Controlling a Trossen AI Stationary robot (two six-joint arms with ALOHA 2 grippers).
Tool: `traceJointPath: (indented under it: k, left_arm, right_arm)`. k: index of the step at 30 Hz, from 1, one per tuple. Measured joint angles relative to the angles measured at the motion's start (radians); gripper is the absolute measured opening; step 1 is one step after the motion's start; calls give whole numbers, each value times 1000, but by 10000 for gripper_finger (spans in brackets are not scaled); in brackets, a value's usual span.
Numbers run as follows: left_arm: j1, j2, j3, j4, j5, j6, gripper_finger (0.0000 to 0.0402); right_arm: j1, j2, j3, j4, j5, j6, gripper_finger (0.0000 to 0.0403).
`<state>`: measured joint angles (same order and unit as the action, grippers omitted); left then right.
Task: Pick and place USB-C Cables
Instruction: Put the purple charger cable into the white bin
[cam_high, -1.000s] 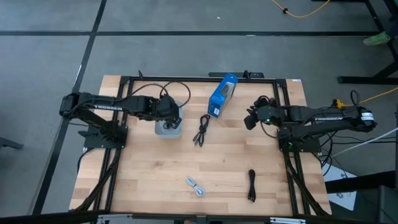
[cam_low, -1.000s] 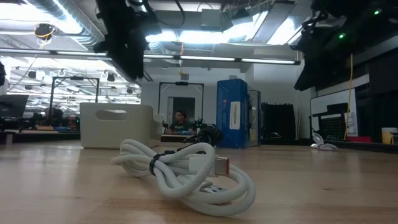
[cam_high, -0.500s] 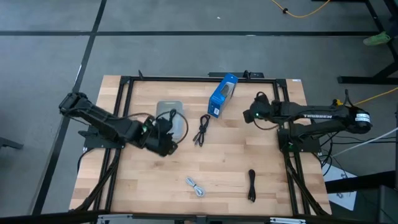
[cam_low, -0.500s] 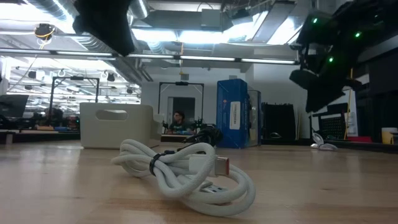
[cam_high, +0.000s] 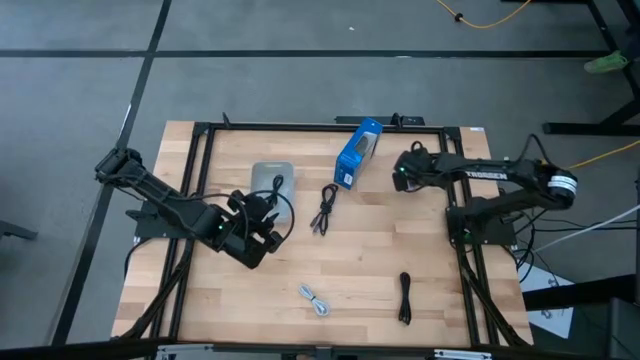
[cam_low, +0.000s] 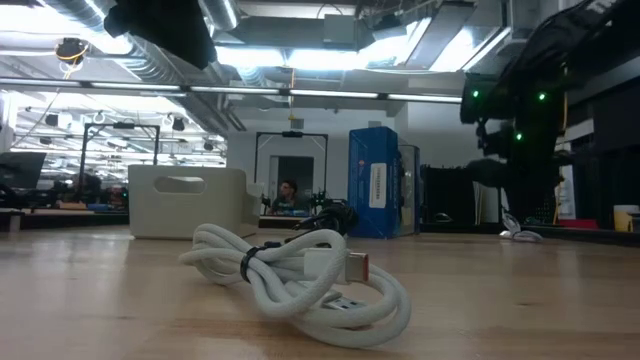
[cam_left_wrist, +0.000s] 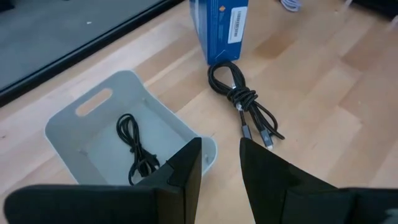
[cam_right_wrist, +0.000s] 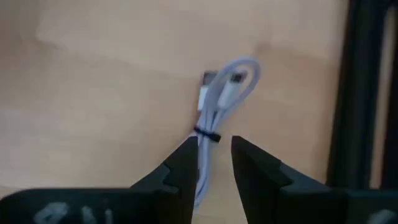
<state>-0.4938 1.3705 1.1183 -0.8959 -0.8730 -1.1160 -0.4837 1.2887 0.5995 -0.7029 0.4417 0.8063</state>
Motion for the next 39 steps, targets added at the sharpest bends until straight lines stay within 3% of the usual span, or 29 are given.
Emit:
traceJointPath:
  k: [14, 30, 34, 39]
  left_arm:
    - [0, 0, 0, 0, -1, 26, 103]
    - [0, 0, 0, 0, -1, 27, 103]
    - [0, 0, 0, 0, -1, 27, 103]
    - [0, 0, 0, 0, -1, 27, 103]
  right_arm:
    - [-7, 198, 6, 121, 18, -25, 102]
    - [-7, 219, 2, -52, -6, -23, 101]
    - [-7, 218, 2, -45, -29, -28, 82]
    - [-7, 218, 2, -46, -36, -29, 23]
